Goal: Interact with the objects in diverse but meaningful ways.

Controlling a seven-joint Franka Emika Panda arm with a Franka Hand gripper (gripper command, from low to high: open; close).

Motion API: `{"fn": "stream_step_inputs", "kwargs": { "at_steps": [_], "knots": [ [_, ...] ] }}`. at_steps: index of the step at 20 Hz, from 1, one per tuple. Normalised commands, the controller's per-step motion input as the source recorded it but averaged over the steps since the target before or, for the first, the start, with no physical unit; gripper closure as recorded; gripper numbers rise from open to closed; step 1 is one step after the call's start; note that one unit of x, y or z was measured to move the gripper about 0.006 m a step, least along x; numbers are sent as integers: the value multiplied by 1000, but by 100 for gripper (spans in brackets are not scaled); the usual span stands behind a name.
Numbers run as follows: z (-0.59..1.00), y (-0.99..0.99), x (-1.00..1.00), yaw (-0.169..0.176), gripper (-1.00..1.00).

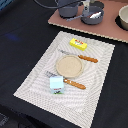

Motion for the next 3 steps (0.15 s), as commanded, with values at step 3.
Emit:
{"fn": "stream_step_inputs", "kwargs": {
  "at_steps": [3],
  "knots": [
    [0,0,0,0,-100]
  ]
}}
